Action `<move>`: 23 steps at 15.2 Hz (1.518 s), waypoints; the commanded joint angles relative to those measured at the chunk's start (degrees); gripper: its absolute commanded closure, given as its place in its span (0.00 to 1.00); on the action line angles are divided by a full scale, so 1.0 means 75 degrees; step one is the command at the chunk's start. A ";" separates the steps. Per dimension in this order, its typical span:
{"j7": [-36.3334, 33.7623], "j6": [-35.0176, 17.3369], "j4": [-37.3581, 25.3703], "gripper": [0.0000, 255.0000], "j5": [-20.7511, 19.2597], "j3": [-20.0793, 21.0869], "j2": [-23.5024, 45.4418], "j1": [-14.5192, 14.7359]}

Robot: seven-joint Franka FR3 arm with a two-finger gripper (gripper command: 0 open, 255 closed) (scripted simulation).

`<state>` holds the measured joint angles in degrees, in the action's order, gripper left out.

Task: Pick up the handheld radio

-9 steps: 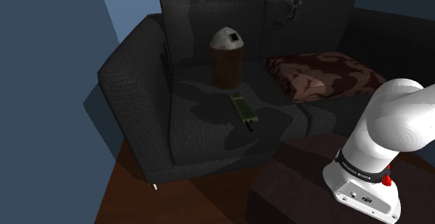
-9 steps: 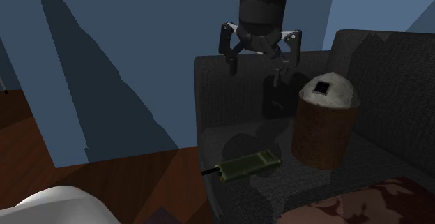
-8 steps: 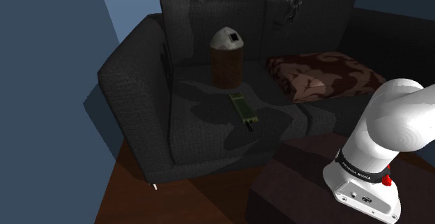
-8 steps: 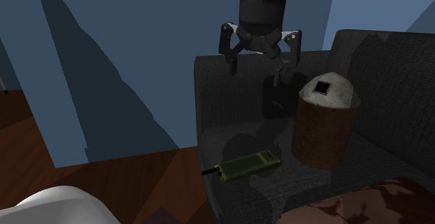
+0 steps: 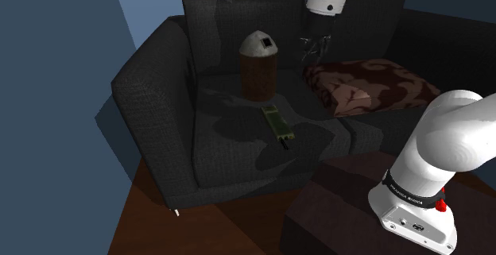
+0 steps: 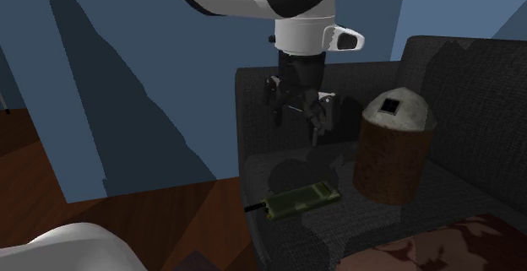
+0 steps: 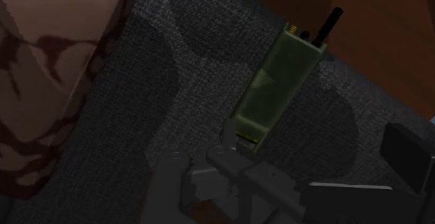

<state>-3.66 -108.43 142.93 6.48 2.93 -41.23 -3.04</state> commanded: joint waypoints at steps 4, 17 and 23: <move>-0.1301 -0.1268 0.0711 0.00 0.0221 0.0613 0.0680 -0.0218; -0.4249 -0.4271 0.1363 0.00 0.0272 0.1932 0.3390 -0.0785; -0.4336 -0.5003 0.1545 0.00 0.0160 0.2016 0.3949 -0.0840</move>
<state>-35.94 -145.06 154.47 7.89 17.88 -12.43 -9.28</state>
